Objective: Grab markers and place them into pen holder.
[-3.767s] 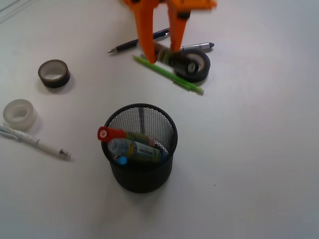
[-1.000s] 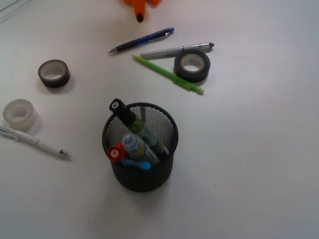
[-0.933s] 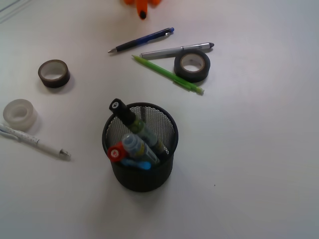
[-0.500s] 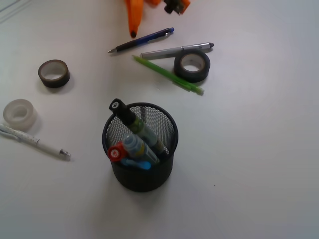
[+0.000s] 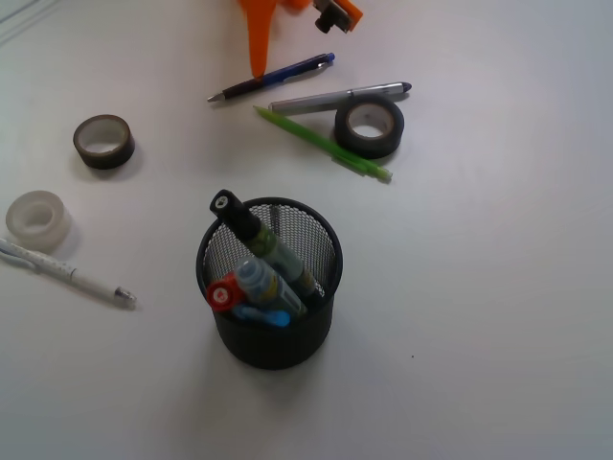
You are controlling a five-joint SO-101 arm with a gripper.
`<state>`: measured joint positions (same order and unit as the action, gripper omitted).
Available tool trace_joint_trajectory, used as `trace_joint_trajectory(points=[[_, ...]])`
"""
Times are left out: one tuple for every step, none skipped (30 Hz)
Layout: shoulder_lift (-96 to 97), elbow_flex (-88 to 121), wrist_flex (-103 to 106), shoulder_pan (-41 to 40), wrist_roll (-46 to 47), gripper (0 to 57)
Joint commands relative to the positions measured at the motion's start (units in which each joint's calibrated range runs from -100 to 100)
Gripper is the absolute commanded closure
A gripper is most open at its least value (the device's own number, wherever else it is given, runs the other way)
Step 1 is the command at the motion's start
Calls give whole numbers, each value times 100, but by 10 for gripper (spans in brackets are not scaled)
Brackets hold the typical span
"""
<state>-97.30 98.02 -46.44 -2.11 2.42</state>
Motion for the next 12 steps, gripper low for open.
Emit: trace_joint_trajectory(points=[[-92, -83, -186, -99, -5, 569], [-92, -92, -186, -99, -5, 569], [-92, -92, -186, -99, -5, 569], [-92, -92, -186, -92, -5, 569], [-92, -92, -186, -84, -5, 569], [-92, -92, -186, -84, -5, 569], [-92, -92, -186, -84, -5, 569], [-92, -92, -186, -84, -5, 569], [-92, -92, -186, -84, -5, 569], [-92, -92, -186, -84, -5, 569], [-92, -92, -186, -84, -5, 569], [-92, -92, -186, -84, -5, 569]])
